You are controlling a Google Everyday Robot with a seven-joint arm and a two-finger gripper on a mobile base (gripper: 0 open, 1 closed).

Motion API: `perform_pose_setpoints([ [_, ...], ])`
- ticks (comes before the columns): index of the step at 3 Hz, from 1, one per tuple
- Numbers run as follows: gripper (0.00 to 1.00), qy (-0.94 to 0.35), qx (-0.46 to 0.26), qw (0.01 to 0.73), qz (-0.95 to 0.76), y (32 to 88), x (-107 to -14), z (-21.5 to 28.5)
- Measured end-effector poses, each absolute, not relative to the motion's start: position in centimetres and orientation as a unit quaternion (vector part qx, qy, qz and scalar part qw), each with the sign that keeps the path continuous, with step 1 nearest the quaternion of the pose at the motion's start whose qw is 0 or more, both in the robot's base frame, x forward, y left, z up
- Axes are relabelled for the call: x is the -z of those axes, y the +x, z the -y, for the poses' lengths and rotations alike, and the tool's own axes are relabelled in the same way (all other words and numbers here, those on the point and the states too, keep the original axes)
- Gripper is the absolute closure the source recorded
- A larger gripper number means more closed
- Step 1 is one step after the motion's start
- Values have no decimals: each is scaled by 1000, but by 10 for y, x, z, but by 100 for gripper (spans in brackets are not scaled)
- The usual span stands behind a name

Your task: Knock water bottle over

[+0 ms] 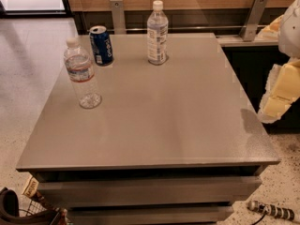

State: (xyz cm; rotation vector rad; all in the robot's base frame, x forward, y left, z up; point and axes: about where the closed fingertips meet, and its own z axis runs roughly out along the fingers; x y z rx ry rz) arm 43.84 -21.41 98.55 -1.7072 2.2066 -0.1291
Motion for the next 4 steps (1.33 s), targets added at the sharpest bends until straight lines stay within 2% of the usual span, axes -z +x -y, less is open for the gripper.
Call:
perform_pose_setpoints([
  [2, 0, -612, 27, 187, -768, 446, -970, 196],
  [3, 0, -619, -25, 238, -748, 461, -950, 156],
  [4, 0, -600, -113, 329, -721, 486, -919, 113],
])
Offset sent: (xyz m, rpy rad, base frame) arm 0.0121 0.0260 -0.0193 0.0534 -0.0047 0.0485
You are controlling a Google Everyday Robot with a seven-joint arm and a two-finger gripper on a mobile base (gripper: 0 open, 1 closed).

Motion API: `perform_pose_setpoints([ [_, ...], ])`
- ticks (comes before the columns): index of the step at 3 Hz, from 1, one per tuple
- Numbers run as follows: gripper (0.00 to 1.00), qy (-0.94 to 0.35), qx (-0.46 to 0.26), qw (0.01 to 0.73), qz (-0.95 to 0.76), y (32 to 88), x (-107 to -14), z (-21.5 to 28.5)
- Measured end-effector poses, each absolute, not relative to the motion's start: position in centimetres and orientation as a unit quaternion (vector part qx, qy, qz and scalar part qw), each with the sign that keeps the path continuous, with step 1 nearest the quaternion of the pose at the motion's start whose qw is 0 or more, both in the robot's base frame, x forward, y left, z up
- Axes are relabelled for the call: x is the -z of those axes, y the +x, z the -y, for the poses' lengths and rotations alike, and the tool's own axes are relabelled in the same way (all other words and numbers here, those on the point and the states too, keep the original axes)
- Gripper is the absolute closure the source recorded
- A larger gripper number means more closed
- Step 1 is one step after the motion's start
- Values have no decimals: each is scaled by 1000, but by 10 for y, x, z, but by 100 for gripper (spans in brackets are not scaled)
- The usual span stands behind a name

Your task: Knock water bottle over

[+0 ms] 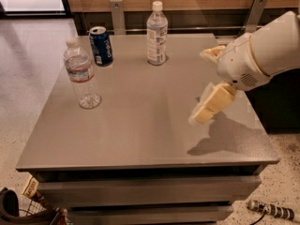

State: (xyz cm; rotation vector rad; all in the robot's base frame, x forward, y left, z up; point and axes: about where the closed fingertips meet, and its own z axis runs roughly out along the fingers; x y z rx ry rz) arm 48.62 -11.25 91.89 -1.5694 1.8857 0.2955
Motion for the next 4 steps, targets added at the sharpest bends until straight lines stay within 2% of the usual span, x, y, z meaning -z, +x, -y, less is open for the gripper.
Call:
perform_pose_setpoints([
  [1, 0, -544, -209, 425, -693, 514, -920, 61],
  [2, 0, -505, -264, 468, -676, 533, -917, 31],
  [3, 0, -489, -311, 488, -653, 537, -915, -7],
  [4, 0, -488, -326, 499, -637, 536, -917, -25],
])
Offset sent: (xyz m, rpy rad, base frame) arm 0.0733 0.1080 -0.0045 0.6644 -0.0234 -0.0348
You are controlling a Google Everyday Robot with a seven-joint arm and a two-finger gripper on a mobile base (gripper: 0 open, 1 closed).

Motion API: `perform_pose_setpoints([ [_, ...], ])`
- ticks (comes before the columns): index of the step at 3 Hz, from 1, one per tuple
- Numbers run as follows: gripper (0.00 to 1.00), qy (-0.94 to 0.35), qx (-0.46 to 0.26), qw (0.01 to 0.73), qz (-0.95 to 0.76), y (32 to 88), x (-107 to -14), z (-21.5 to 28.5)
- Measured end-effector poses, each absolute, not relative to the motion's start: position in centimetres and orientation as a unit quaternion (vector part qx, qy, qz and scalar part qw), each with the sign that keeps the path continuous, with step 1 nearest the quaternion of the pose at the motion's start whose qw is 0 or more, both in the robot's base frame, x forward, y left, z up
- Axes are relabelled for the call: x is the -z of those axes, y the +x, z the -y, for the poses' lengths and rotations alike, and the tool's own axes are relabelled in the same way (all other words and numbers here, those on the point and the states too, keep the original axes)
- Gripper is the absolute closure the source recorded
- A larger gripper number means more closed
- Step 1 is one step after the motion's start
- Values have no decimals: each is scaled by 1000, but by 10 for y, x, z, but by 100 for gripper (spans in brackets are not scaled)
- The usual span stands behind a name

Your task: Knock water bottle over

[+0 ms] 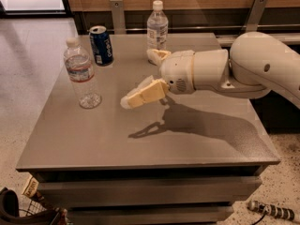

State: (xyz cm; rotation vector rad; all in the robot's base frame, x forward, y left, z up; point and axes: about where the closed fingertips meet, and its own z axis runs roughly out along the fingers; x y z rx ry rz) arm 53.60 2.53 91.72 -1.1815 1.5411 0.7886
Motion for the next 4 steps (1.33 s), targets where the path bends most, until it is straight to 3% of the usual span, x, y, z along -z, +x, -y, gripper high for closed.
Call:
perform_pose_setpoints([
  [1, 0, -489, -326, 501, -636, 537, -918, -26],
  [4, 0, -491, -366, 577, -540, 585, -943, -97],
])
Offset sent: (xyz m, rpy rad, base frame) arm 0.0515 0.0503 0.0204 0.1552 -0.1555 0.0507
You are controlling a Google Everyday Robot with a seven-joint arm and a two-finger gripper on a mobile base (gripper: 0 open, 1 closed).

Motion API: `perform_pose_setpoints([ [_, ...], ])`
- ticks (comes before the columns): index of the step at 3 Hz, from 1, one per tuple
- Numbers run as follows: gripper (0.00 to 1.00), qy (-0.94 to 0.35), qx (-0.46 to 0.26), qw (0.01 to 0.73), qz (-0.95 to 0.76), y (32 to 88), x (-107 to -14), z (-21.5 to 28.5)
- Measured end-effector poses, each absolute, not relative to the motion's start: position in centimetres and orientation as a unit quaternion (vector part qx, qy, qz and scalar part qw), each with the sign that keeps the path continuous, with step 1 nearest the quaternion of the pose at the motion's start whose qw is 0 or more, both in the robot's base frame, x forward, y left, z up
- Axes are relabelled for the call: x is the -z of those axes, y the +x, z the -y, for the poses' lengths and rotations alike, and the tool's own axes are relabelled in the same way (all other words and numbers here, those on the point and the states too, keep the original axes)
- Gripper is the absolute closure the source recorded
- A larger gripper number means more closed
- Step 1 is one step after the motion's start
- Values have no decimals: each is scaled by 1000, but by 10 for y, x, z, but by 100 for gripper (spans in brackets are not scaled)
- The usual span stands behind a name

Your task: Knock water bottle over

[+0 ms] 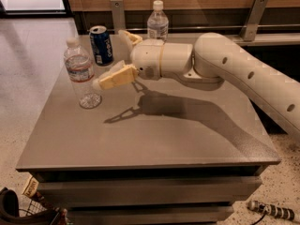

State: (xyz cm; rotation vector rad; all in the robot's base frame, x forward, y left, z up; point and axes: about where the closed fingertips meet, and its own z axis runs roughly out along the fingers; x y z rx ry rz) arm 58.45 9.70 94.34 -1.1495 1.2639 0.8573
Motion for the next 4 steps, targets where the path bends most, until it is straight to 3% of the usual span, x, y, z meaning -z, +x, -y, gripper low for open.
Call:
perform_pose_setpoints([
  [4, 0, -473, -455, 522, -545, 576, -911, -164],
])
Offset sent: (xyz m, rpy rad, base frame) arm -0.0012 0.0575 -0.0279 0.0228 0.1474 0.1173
